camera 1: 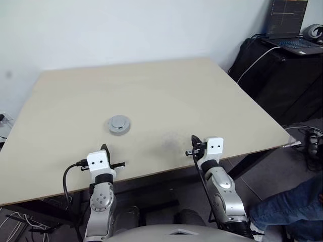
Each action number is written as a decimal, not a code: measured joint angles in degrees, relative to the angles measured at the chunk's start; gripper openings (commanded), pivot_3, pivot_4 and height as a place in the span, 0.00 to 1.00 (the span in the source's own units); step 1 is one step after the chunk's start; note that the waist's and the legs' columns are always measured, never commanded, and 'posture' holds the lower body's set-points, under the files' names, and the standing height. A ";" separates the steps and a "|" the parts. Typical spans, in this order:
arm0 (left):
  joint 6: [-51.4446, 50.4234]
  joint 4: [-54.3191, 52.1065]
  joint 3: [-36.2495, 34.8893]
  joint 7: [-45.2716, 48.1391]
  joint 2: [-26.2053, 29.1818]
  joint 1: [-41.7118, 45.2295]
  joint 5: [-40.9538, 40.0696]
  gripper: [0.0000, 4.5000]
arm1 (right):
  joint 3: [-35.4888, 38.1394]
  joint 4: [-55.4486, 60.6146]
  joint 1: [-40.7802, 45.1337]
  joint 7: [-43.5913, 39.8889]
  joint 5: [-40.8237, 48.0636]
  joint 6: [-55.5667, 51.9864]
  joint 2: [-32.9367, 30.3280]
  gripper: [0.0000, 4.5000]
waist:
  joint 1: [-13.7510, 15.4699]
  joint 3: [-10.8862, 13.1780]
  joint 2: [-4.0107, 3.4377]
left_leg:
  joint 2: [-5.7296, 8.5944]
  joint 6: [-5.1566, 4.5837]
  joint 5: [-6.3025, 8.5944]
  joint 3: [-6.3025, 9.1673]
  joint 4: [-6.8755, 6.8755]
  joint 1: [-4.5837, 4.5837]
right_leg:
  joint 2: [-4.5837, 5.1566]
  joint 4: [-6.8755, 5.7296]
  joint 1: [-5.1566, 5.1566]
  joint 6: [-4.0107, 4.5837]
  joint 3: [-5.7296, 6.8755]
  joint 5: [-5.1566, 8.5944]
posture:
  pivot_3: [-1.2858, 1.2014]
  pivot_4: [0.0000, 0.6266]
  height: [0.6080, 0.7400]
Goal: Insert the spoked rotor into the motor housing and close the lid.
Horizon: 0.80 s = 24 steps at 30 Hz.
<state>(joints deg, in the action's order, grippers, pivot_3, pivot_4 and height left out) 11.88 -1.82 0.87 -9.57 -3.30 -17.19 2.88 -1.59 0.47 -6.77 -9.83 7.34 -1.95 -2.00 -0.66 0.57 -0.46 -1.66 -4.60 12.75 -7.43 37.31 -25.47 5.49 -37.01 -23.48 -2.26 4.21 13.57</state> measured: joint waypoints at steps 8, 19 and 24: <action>0.41 0.00 -0.66 -1.45 -0.09 0.13 -0.31 0.01 | -0.19 0.00 -0.28 -0.24 0.02 0.01 0.06 0.00 | 0.01 -0.03 0.00 | 0.00 0.00 0.00 0.00 0.02 0.00 | 0.00 -0.01 0.01 -0.02 0.00 -0.02 | 0.52 0.00 1.00; 1.09 1.14 -0.30 -0.84 -0.07 0.24 -1.31 0.01 | -0.21 0.01 -0.91 -1.52 0.84 0.01 0.21 0.00 | 0.00 -0.10 0.02 | 0.00 -0.01 0.00 0.00 0.04 0.00 | -0.01 -0.02 0.02 -0.02 0.00 -0.03 | 0.52 0.00 1.00; 1.09 1.23 -0.27 -0.46 -0.07 0.25 -1.55 0.01 | -0.16 0.01 -0.92 -1.46 1.06 0.00 0.30 0.00 | 0.00 -0.13 0.01 | 0.00 -0.01 0.00 0.00 0.05 0.00 | 0.00 -0.02 0.02 -0.02 0.00 -0.04 | 0.52 0.00 1.00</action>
<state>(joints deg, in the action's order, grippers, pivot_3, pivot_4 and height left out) 12.97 -0.59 0.59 -10.03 -3.36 -16.94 1.33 -1.75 0.48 -7.69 -11.29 8.40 -1.95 -1.70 -0.67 0.44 -0.45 -1.66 -4.61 12.75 -7.43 37.36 -25.47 5.49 -37.02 -23.46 -2.28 4.20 13.53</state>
